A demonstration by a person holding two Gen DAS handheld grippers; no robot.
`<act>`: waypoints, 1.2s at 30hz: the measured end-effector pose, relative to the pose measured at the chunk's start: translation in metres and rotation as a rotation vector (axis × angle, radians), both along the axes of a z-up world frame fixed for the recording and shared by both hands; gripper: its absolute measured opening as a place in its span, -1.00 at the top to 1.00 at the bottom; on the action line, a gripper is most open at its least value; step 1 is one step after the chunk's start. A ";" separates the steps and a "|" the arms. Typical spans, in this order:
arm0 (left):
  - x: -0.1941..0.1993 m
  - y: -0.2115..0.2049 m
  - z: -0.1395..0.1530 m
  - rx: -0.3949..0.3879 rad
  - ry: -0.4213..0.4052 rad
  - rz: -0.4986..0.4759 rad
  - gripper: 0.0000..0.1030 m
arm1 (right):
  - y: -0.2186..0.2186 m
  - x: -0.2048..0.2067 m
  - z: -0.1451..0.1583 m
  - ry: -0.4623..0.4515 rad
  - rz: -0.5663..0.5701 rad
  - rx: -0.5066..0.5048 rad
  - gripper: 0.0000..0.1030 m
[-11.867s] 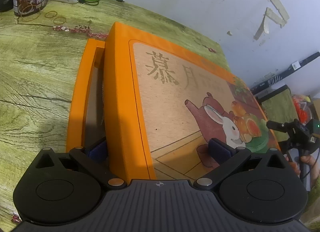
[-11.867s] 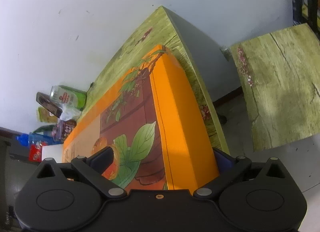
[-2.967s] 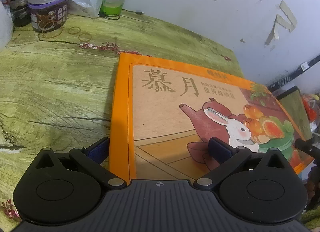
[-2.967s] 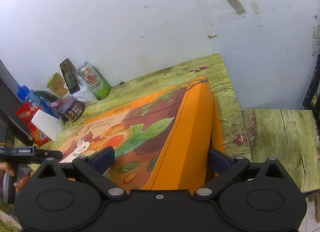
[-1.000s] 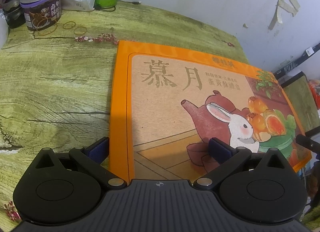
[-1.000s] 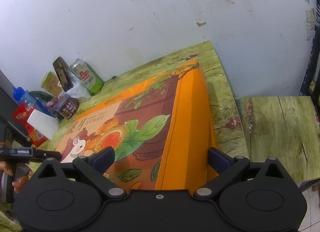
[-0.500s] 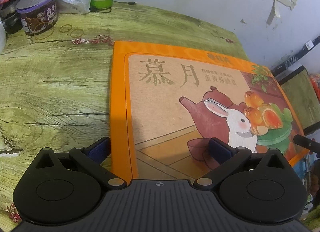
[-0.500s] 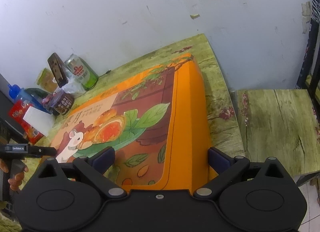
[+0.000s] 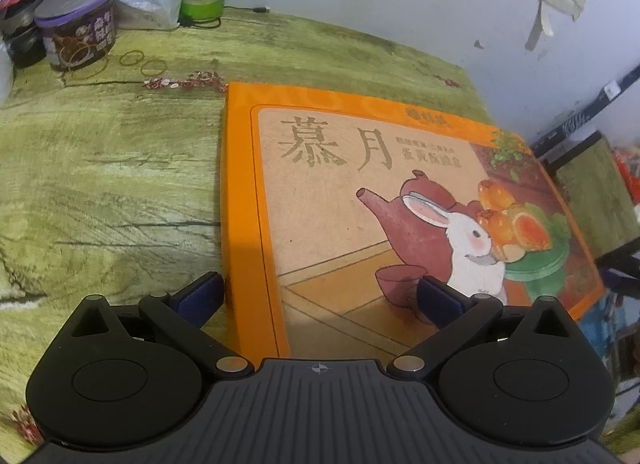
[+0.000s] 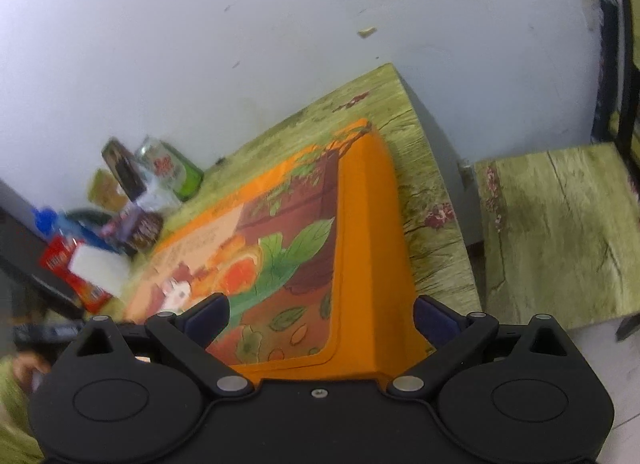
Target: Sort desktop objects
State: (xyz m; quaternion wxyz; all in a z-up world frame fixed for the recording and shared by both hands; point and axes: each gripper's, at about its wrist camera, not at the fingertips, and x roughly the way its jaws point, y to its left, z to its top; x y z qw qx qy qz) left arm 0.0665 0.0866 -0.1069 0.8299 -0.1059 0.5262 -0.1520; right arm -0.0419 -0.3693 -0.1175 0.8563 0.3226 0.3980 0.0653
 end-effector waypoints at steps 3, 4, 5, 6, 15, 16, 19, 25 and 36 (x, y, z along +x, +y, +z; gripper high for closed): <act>-0.006 0.009 0.002 -0.039 -0.008 0.037 -1.00 | -0.020 0.004 0.001 0.013 -0.044 0.078 -0.94; -0.007 0.011 0.002 -0.049 -0.012 0.051 -1.00 | -0.025 0.007 0.000 0.023 -0.052 0.103 -0.94; -0.008 0.013 0.002 -0.058 -0.014 0.064 -1.00 | -0.030 0.011 -0.002 0.035 -0.058 0.128 -0.94; -0.008 0.015 0.001 -0.071 -0.015 0.079 -1.00 | -0.033 0.015 -0.003 0.045 -0.061 0.136 -0.94; 0.001 0.016 -0.011 -0.092 0.003 0.122 -1.00 | -0.018 0.050 -0.019 0.120 0.010 0.157 -0.93; 0.002 0.015 -0.012 -0.097 0.005 0.122 -1.00 | -0.017 0.052 -0.020 0.127 0.010 0.151 -0.94; 0.003 0.014 -0.015 -0.108 0.010 0.117 -1.00 | -0.014 0.053 -0.022 0.138 0.011 0.133 -0.92; 0.004 0.013 -0.018 -0.118 0.015 0.111 -1.00 | -0.015 0.050 -0.020 0.141 0.017 0.110 -0.73; -0.001 0.015 -0.016 -0.128 0.006 0.076 -1.00 | -0.008 0.050 -0.010 0.137 0.060 0.033 -0.66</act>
